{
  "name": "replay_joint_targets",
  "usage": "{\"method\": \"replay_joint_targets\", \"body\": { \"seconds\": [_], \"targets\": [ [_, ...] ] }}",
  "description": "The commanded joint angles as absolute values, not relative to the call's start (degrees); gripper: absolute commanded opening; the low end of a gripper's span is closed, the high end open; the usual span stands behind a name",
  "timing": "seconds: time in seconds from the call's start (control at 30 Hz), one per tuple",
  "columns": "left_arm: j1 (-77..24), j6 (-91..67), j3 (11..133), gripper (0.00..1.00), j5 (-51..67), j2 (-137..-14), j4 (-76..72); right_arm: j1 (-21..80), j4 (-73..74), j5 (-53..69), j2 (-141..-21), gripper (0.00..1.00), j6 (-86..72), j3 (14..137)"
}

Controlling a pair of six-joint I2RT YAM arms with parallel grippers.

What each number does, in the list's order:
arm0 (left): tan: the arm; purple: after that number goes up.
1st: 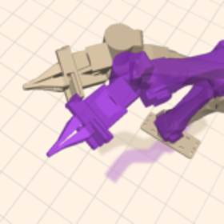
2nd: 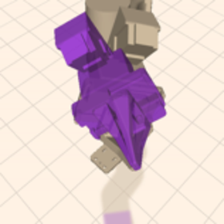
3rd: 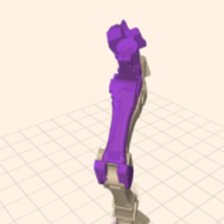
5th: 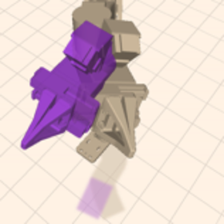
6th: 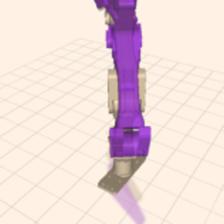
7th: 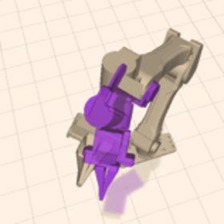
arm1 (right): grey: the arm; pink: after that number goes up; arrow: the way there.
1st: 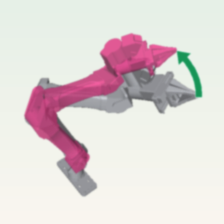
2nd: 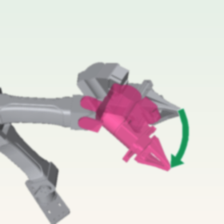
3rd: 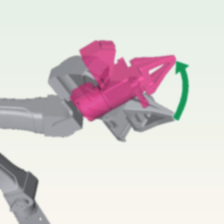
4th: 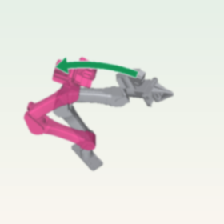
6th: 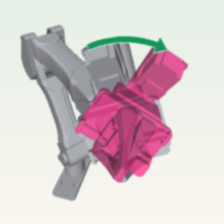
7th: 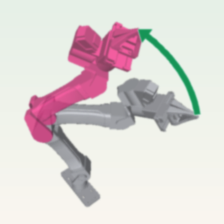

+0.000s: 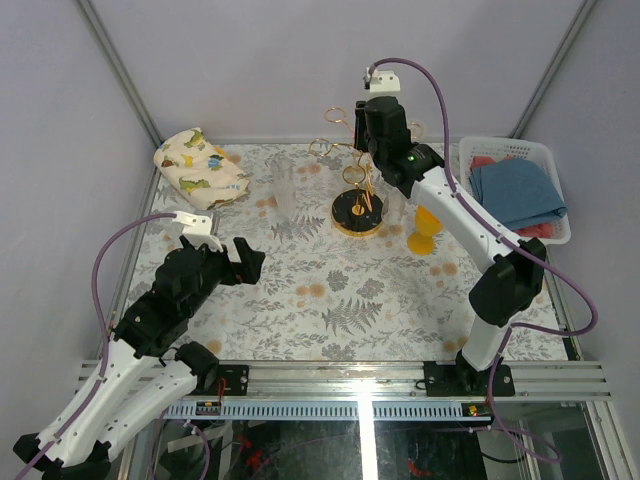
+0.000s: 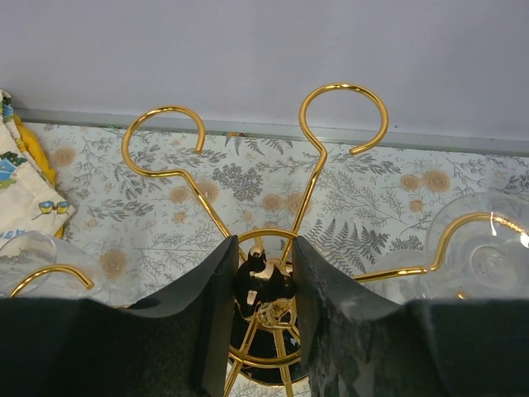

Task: Place the wine glass upside down on the wine glass rack
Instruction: Adjust the wine rack at the center of the board.

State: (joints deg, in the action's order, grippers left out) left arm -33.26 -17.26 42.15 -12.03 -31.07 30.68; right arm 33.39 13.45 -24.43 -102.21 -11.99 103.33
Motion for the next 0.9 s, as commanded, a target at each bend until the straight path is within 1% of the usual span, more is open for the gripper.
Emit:
{"method": "replay_joint_targets", "body": {
  "seconds": [0.0,0.23,0.33,0.43,0.53,0.87],
  "targets": [
    [-33.06,-17.22,41.64,0.95,-12.48,-30.73,29.79,33.85,11.57,-24.90,-102.48,0.32,-10.95,105.80],
    [-33.06,-17.20,41.64,0.95,-12.48,-30.72,29.79,33.16,9.69,-20.60,-102.13,0.11,-6.18,104.66],
    [-33.09,-17.23,41.67,0.95,-12.53,-30.69,29.79,31.38,9.58,-15.55,-101.88,0.05,-5.40,104.16],
    [-33.05,-17.18,41.60,0.95,-12.54,-30.80,29.79,30.43,9.54,-11.19,-101.83,0.04,-3.35,104.10],
    [-33.05,-17.16,41.73,0.95,-12.39,-30.92,29.79,29.10,9.46,-3.04,-102.39,0.02,-2.35,104.56],
    [-33.07,-17.16,41.66,0.95,-12.53,-30.84,29.79,28.30,13.01,9.12,-108.49,0.02,3.52,111.80]
  ]
}}
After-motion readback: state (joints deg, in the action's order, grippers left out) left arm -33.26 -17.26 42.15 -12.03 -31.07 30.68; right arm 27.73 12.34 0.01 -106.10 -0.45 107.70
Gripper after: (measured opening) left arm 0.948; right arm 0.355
